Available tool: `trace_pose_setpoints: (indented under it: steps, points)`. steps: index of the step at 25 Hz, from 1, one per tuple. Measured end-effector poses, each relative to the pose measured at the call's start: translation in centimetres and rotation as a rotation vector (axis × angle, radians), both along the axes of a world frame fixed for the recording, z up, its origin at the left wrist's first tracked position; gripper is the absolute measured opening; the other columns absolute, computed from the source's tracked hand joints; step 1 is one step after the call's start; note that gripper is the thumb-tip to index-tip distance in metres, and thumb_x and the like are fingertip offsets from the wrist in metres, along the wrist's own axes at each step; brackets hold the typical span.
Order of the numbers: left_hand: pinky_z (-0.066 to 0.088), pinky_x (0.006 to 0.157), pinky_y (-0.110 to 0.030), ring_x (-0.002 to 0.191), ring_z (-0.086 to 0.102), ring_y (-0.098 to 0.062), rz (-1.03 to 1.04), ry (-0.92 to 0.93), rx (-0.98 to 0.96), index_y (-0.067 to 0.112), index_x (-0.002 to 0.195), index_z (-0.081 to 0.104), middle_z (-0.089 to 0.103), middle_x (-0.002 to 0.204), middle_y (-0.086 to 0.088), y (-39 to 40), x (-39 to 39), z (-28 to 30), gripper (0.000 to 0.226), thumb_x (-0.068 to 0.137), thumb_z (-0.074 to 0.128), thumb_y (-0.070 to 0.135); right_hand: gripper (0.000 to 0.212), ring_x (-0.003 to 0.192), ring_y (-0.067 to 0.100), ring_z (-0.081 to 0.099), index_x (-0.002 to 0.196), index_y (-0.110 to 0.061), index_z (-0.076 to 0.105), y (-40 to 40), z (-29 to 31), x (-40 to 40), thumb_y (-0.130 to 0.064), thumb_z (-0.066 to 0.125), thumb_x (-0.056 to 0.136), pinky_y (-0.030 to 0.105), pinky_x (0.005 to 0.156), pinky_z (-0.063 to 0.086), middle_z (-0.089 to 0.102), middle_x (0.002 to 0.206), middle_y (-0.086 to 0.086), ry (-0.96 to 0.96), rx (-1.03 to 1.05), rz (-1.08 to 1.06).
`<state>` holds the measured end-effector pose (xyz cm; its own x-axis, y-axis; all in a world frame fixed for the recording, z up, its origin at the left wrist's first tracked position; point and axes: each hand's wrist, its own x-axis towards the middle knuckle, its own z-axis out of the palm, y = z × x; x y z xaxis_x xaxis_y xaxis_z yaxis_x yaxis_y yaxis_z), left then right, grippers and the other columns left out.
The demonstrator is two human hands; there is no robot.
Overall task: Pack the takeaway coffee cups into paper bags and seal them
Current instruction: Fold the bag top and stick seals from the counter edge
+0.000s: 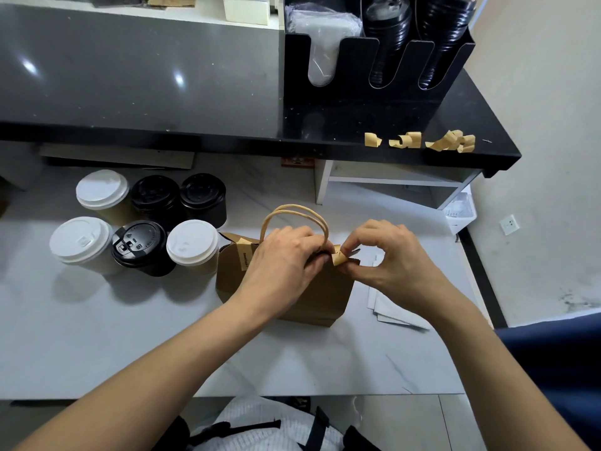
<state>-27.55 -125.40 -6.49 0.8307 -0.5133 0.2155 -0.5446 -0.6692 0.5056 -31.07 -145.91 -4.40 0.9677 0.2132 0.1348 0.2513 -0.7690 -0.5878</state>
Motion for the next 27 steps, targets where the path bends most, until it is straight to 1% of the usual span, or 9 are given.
trace_pose_setpoints:
  steps: [2, 4, 6, 9, 12, 15, 20, 25, 27]
  points:
    - [0.040, 0.076, -0.033, 0.087, 0.052, -0.016, 0.010, 0.002, -0.002, 0.028, 0.109, 0.073, 0.065, 0.098, 0.005, 0.0, -0.1, 0.1, 0.014, 0.096, 0.065, 0.029, 0.015, 0.092, 0.008, 0.056, 0.085, -0.037, 0.072, 0.1, -1.0, -0.5, -0.026, 0.081, 0.079, 0.034, 0.083, 0.034, 0.063, 0.094, -0.016, -0.095, -0.035, 0.000]
    - [0.039, 0.076, -0.031, 0.088, 0.052, -0.016, 0.011, 0.004, 0.003, 0.028, 0.110, 0.072, 0.065, 0.099, 0.006, 0.0, -0.1, 0.3, 0.015, 0.097, 0.065, 0.029, 0.006, 0.093, 0.013, 0.057, 0.083, -0.033, 0.074, 0.2, -2.0, -1.0, -0.030, 0.078, 0.080, 0.040, 0.083, 0.037, 0.064, 0.099, -0.013, -0.191, -0.058, -0.019]
    - [0.038, 0.077, -0.030, 0.089, 0.052, -0.014, 0.011, 0.010, 0.018, 0.028, 0.111, 0.072, 0.065, 0.100, 0.006, 0.0, -0.2, 0.3, 0.016, 0.097, 0.064, 0.029, 0.003, 0.096, 0.016, 0.057, 0.081, -0.031, 0.075, 0.3, -2.7, -1.4, -0.034, 0.076, 0.083, 0.039, 0.085, 0.037, 0.064, 0.105, -0.009, -0.244, -0.050, -0.055]
    - [0.040, 0.078, -0.030, 0.090, 0.052, -0.013, 0.006, 0.008, 0.019, 0.028, 0.112, 0.072, 0.065, 0.102, 0.007, 0.0, -0.2, 0.3, 0.017, 0.097, 0.063, 0.029, 0.009, 0.101, 0.015, 0.056, 0.082, -0.032, 0.076, 0.5, -3.4, -1.6, -0.038, 0.071, 0.086, 0.036, 0.086, 0.034, 0.063, 0.109, -0.007, -0.274, -0.027, -0.095]
    - [0.040, 0.078, -0.030, 0.089, 0.051, -0.014, -0.001, 0.017, 0.017, 0.028, 0.112, 0.072, 0.066, 0.102, 0.006, 0.1, 0.0, 0.3, 0.017, 0.097, 0.064, 0.028, 0.002, 0.100, 0.017, 0.059, 0.083, -0.030, 0.077, 0.5, -3.7, -1.5, -0.031, 0.076, 0.084, 0.036, 0.086, 0.035, 0.064, 0.108, -0.006, -0.297, -0.018, -0.109]
    - [0.038, 0.077, -0.030, 0.087, 0.052, -0.015, -0.011, 0.023, 0.010, 0.028, 0.111, 0.073, 0.066, 0.101, 0.006, 0.2, 0.2, 0.3, 0.016, 0.096, 0.065, 0.027, 0.007, 0.100, 0.018, 0.060, 0.087, -0.032, 0.078, 0.4, -3.7, -1.5, -0.026, 0.077, 0.083, 0.040, 0.088, 0.038, 0.065, 0.109, -0.007, -0.301, -0.044, -0.098]
    - [0.042, 0.079, -0.033, 0.085, 0.050, -0.014, -0.013, 0.019, 0.012, 0.029, 0.107, 0.071, 0.065, 0.097, 0.007, 0.1, 0.3, 0.3, 0.015, 0.095, 0.062, 0.029, 0.012, 0.106, 0.015, 0.061, 0.085, -0.033, 0.078, 0.6, -4.3, -2.2, -0.027, 0.068, 0.081, 0.043, 0.093, 0.038, 0.065, 0.116, -0.010, -0.255, -0.086, -0.100]
    - [0.043, 0.081, -0.031, 0.089, 0.053, -0.013, -0.006, 0.036, 0.028, 0.032, 0.105, 0.067, 0.063, 0.098, 0.011, 0.0, 0.1, 0.4, 0.022, 0.093, 0.061, 0.049, 0.012, 0.109, 0.014, 0.058, 0.085, -0.034, 0.077, 0.4, -4.8, -2.8, -0.032, 0.066, 0.082, 0.040, 0.096, 0.036, 0.061, 0.120, -0.008, -0.175, -0.060, -0.101]
    - [0.045, 0.081, -0.032, 0.088, 0.056, -0.013, 0.005, 0.022, 0.027, 0.033, 0.101, 0.068, 0.065, 0.096, 0.011, -0.3, 0.2, 0.6, 0.019, 0.093, 0.061, 0.049, 0.012, 0.110, 0.012, 0.058, 0.084, -0.034, 0.077, 0.5, -4.8, -2.8, -0.032, 0.065, 0.081, 0.039, 0.097, 0.036, 0.060, 0.120, -0.010, -0.159, -0.036, -0.104]
